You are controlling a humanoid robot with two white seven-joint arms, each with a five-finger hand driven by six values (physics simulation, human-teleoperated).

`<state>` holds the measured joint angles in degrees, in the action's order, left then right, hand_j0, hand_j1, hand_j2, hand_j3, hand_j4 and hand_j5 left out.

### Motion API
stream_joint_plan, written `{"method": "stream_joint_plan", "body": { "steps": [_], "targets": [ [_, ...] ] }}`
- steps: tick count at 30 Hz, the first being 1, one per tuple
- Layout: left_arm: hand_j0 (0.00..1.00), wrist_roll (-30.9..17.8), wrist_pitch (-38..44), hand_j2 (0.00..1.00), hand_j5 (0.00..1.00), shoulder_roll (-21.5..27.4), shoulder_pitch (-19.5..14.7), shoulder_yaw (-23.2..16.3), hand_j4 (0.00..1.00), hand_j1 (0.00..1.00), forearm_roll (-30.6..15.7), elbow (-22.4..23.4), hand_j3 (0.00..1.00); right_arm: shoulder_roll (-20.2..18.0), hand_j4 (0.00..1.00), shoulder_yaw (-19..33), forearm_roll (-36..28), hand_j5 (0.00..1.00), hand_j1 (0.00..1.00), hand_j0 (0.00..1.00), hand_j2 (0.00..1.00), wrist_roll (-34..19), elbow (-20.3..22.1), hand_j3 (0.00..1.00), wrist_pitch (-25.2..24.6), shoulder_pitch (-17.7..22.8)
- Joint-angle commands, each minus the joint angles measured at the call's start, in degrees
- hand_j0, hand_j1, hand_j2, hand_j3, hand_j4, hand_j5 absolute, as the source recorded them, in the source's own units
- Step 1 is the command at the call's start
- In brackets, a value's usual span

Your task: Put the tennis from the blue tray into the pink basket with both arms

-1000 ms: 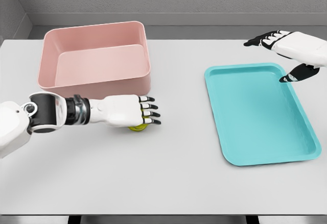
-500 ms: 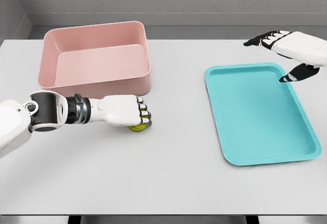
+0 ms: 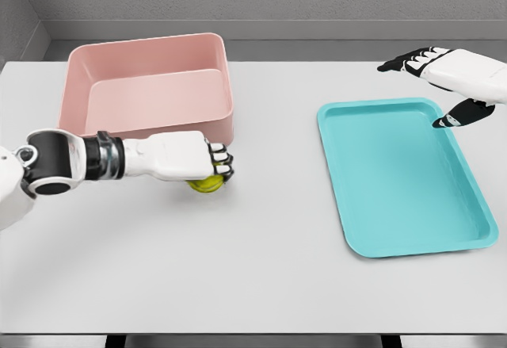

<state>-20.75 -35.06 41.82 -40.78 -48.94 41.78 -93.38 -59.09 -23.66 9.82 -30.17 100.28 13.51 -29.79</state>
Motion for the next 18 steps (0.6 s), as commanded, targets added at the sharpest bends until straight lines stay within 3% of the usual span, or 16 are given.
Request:
{"method": "stream_joint_plan", "body": {
  "steps": [1,6,8,10,14,16,18],
  "targets": [
    [0.00,0.1,0.1,0.00,0.00,1.0,0.0,4.6,0.00,0.00,-4.9,0.0,0.00,-0.1,1.00,0.0,-0.2,1.00,1.00,1.00,1.00,0.0,0.0,1.00,-0.1,0.0],
    [0.00,-0.1,0.1,0.00,0.00,1.2,-0.5,12.1,0.00,0.00,-9.8,0.1,0.00,-0.1,1.00,0.0,-0.2,1.00,1.00,1.00,1.00,0.0,0.0,1.00,-0.1,0.0],
    [0.00,-0.1,0.1,0.00,0.00,1.0,-0.6,14.9,0.00,0.00,-10.0,6.4,0.00,-0.2,1.00,0.0,-0.2,1.00,1.00,1.00,1.00,0.0,0.0,1.00,-0.1,0.0],
    [0.00,-0.1,0.1,0.00,0.00,1.0,-2.0,15.5,0.00,0.00,-10.0,8.8,0.00,-0.1,1.00,0.0,-0.2,1.00,1.00,1.00,1.00,0.0,0.0,1.00,-0.1,0.0],
    [0.00,-0.2,0.1,0.00,0.00,0.0,-4.3,16.5,0.00,0.00,-8.4,19.6,0.00,-0.1,1.00,0.0,-0.2,1.00,1.00,1.00,1.00,0.0,0.0,1.00,-0.1,0.0],
    [0.00,-0.2,0.1,0.00,0.00,-2.6,-6.9,16.4,0.00,0.00,-7.7,28.9,0.00,-0.1,1.00,0.0,-0.2,1.00,1.00,1.00,1.00,0.0,0.0,1.00,-0.1,0.0],
    [0.00,-0.2,0.1,0.00,0.00,-3.2,-6.9,16.3,0.00,0.00,-7.6,32.7,0.00,-0.1,1.00,0.0,-0.2,1.00,1.00,1.00,1.00,0.0,0.0,1.00,-0.1,0.0]
  ]
}}
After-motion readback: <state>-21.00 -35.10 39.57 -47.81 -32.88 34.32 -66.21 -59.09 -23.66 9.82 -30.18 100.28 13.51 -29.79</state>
